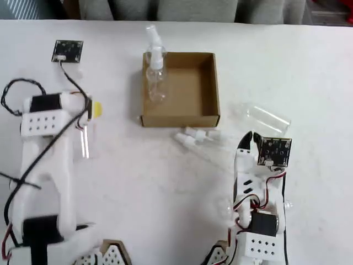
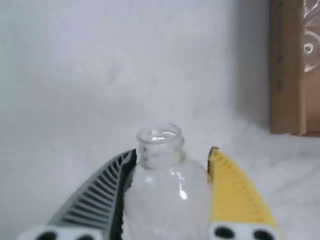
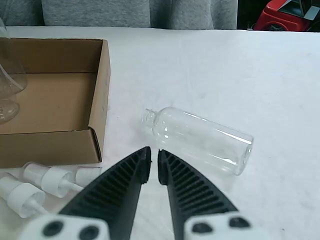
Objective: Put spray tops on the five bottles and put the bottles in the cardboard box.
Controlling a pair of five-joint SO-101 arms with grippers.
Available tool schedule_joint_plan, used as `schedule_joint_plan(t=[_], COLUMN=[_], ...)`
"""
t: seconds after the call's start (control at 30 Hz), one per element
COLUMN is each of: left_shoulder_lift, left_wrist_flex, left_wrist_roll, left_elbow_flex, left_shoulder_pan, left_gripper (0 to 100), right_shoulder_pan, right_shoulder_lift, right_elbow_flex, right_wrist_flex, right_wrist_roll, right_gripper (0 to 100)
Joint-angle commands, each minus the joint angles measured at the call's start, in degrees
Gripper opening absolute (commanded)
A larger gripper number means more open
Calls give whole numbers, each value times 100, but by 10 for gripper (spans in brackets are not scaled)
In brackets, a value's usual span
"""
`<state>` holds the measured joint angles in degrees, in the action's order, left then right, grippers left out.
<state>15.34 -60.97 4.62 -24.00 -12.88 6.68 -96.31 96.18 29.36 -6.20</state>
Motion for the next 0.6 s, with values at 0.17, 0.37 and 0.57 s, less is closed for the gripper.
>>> schedule_joint_plan(t=[0.17,0.37,0.57], left_shoulder_lift=[1596,2404,3459], left_wrist_flex=[1881,2936,4123], left_wrist_roll=[-220,-220,-220], left_elbow_flex=[-1371,-2154,-3235], left_shoulder_pan=[268,233,259], left_gripper=[61,61,61], right_shoulder_pan=[-48,-48,-312], right_shoulder_lift=[-22,-57,-66], right_elbow_flex=[0,79,70], right_wrist_flex=[-119,-163,-127], right_wrist_roll=[-70,-70,-26], right_gripper=[15,15,15])
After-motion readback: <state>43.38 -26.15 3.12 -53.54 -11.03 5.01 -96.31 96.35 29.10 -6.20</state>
